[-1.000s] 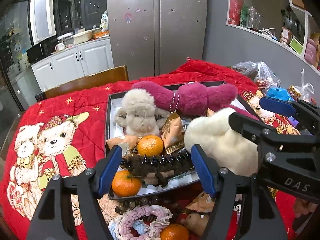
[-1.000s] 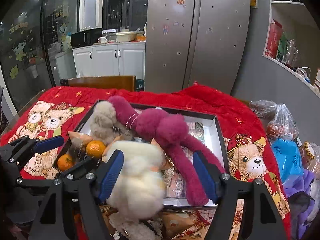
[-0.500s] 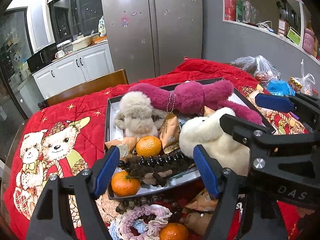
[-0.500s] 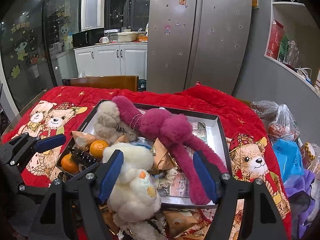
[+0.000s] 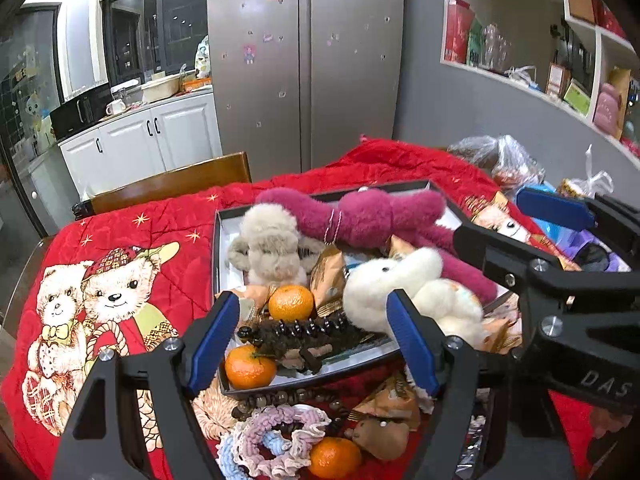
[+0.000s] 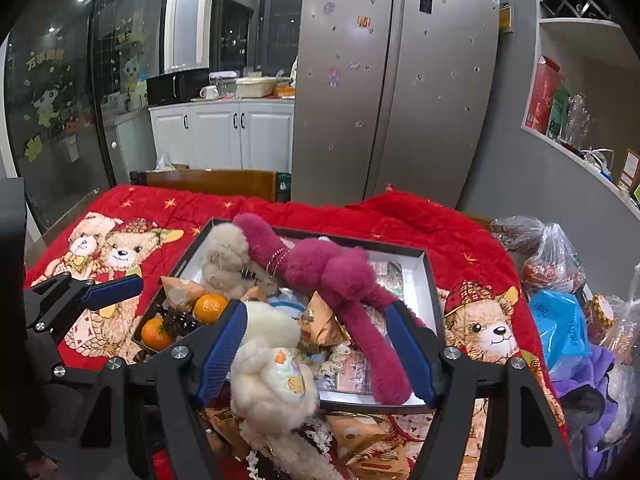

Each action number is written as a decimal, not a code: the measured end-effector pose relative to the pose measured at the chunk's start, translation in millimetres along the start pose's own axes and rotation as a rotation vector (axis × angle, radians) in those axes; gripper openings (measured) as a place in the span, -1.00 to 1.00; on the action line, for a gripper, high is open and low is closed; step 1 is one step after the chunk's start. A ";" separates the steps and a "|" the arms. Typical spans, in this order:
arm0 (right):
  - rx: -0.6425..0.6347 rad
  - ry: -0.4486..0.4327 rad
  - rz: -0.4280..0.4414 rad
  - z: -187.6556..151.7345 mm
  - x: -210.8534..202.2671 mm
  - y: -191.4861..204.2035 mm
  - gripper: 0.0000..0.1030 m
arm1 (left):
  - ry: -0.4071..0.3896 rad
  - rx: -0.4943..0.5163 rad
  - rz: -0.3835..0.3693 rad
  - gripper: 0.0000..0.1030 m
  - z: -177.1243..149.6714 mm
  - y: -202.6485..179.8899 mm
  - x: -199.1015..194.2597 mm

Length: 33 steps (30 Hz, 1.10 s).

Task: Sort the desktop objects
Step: 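Withdraw both tools from the box back over the pile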

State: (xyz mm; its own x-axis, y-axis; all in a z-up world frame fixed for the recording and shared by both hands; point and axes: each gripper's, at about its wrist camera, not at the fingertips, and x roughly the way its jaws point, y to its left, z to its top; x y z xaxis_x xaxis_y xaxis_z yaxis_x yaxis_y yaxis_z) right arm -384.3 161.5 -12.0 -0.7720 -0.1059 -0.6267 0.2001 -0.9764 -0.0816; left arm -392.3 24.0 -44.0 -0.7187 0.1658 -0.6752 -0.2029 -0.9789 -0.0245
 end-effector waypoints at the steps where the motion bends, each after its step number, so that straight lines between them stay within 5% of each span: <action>1: 0.003 -0.005 0.001 1.0 -3.1 -0.9 0.44 | -0.010 -0.002 0.002 0.50 1.6 0.4 -5.4; 17: -0.008 -0.161 -0.034 -2.9 -109.0 -3.0 0.55 | -0.121 -0.048 0.026 0.55 -1.2 25.3 -108.0; 25: -0.057 -0.215 -0.026 -33.2 -145.9 2.4 0.55 | -0.142 -0.067 0.025 0.63 -38.1 41.3 -145.5; 33: -0.064 -0.165 0.014 -77.5 -135.6 2.6 0.55 | -0.095 -0.100 -0.015 0.64 -91.4 44.5 -134.6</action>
State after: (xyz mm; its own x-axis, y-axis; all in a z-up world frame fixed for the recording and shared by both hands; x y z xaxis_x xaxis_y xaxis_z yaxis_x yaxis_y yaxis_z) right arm -232.3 188.0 12.6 -0.8564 -0.1540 -0.4928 0.2455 -0.9611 -0.1263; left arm -243.8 -52.8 -21.6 -0.7767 0.1863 -0.6017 -0.1498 -0.9825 -0.1108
